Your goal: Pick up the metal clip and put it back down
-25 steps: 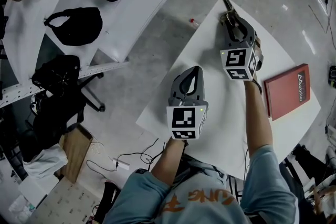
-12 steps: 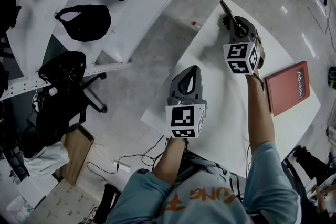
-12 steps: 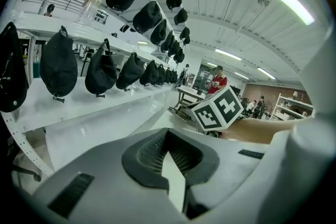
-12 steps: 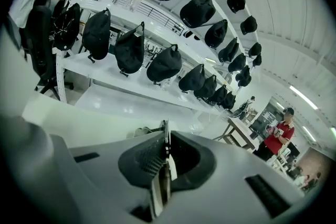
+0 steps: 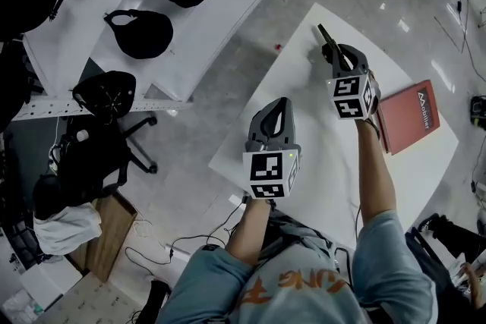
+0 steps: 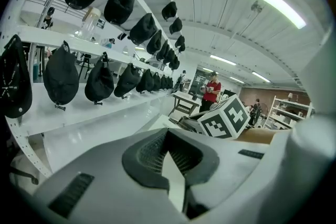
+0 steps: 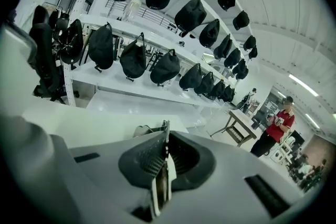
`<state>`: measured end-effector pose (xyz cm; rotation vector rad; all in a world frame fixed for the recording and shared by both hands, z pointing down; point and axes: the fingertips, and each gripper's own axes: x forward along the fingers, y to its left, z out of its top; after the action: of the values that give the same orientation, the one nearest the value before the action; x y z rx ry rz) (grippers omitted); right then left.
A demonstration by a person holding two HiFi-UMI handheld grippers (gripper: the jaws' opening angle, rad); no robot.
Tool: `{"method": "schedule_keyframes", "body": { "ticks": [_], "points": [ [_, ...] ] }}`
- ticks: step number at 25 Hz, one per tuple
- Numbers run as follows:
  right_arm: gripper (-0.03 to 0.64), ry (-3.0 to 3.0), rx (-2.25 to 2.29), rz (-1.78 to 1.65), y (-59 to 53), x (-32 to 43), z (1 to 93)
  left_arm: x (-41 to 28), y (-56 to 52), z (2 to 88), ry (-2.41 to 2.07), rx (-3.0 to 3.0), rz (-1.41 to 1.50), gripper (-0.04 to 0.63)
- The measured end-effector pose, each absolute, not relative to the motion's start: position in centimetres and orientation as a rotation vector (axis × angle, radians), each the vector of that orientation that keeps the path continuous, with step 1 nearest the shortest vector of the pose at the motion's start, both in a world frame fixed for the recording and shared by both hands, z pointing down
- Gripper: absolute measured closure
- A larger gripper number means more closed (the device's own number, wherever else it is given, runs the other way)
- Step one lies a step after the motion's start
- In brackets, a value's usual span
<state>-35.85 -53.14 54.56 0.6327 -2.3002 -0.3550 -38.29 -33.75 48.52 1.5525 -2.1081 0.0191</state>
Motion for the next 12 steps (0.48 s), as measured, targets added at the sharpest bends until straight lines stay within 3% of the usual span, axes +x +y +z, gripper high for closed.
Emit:
{"method": "schedule_keyframes", "body": {
  "ticks": [12],
  "points": [
    [0.588, -2.4, 0.747, -0.234, -45.4, -26.9, 48.8, -31.7, -28.6, 43.4, -2.132, 1.675, 0.003, 0.586]
  ]
}}
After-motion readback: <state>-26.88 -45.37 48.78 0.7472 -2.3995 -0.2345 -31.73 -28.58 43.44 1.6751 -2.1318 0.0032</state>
